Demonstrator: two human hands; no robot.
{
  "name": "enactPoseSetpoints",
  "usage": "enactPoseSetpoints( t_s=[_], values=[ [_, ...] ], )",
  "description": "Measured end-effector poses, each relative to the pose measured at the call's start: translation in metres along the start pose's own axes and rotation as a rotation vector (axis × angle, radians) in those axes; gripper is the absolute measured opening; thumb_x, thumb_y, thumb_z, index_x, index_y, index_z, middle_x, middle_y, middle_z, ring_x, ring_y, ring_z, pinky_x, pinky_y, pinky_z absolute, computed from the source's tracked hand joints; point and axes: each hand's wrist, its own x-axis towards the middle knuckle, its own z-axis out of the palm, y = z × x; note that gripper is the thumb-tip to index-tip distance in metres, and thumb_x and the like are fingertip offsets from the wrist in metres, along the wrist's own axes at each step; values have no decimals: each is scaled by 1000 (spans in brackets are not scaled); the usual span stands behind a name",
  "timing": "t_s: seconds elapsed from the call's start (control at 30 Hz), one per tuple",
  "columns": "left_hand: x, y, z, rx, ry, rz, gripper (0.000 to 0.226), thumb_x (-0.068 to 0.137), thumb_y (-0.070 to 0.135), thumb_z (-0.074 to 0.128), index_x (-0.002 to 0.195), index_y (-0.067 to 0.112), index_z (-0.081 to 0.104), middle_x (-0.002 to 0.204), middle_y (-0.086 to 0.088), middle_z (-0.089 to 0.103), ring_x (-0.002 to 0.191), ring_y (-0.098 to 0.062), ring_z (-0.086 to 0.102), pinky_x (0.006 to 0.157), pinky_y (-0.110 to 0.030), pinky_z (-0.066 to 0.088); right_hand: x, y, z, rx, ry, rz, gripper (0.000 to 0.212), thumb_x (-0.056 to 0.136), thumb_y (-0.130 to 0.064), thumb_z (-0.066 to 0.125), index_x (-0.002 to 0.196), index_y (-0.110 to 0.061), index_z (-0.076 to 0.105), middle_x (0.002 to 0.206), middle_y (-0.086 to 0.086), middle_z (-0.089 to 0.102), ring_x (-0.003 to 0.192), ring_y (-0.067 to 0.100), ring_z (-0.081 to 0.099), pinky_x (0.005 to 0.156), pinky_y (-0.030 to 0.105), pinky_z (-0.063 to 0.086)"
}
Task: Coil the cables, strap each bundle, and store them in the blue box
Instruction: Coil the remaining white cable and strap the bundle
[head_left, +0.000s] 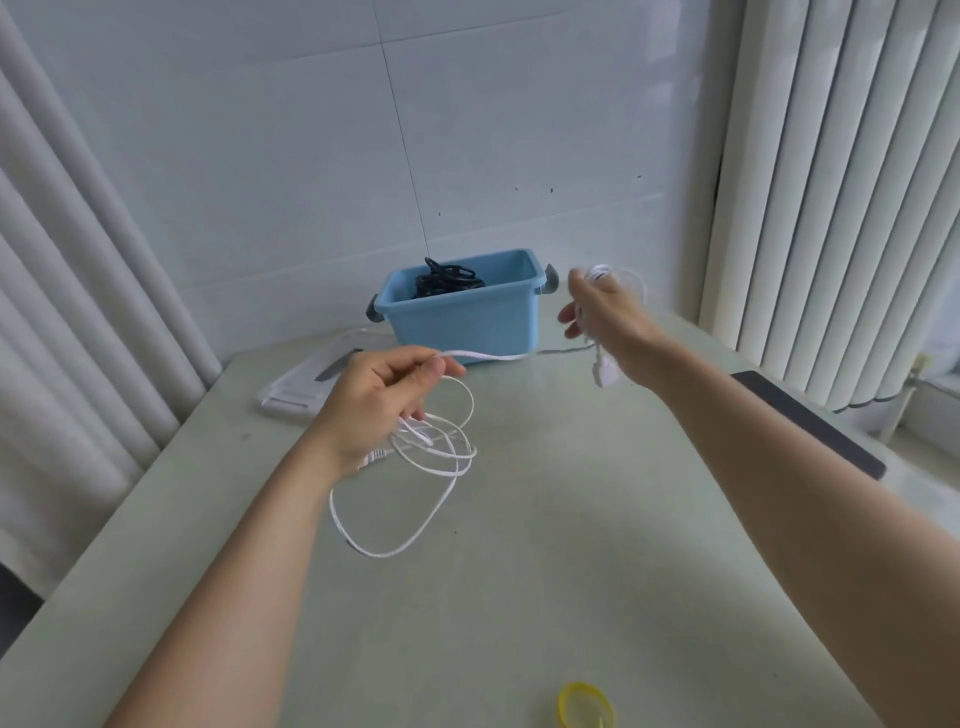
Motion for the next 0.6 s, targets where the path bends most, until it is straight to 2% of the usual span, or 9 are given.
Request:
enactPoseSetpoints(
  t_s=[0.1,0.23,0.3,0.4,0.47,0.53,0.6],
  values=[
    [2,5,-2,-200,50,35,23,94,27,58,93,15,77,49,4,37,48,-12,35,52,-25,44,-11,7,22,-98,-208,1,38,107,-33,31,85,-13,55,83,14,64,62,17,55,55,19,46],
    [5,8,-7,-363,191,24,24,100,21,54,92,16,75,50,7,30,42,-8,26,43,-20,29,-30,4,47,-166,-466,40,53,107,-39,28,105,3,60,84,18,72,66,23,61,75,34,48],
    [6,6,-12,-428,278,12,25,103,18,51,92,14,74,50,7,29,40,-7,23,41,-20,20,-42,-1,57,-118,-632,17,61,108,-43,25,108,6,61,80,20,71,66,26,62,77,36,48],
    [6,-3,-19,-451,412,-40,25,104,17,52,90,14,72,49,7,27,39,-7,19,41,-21,13,-58,-5,69,-57,-841,-25,71,106,-52,20,102,4,63,63,12,60,59,27,54,74,39,43],
    [7,-9,-21,-384,515,-89,21,102,19,56,91,14,72,48,8,27,40,-7,19,41,-21,14,-63,-8,75,-21,-889,-35,73,105,-55,23,96,4,64,57,7,47,51,20,43,72,38,41],
    [8,-18,-21,-236,612,-94,17,100,19,60,95,13,75,46,14,37,42,-3,31,43,-18,26,-65,-13,74,37,-854,-23,65,104,-53,31,83,0,62,54,3,33,45,14,33,63,33,42],
    [8,-29,-23,-55,659,-37,16,98,20,63,97,13,78,59,19,60,58,2,53,60,-15,42,-65,-18,70,112,-796,3,57,105,-46,37,67,-7,56,51,-2,25,41,12,23,53,28,34]
  ],
)
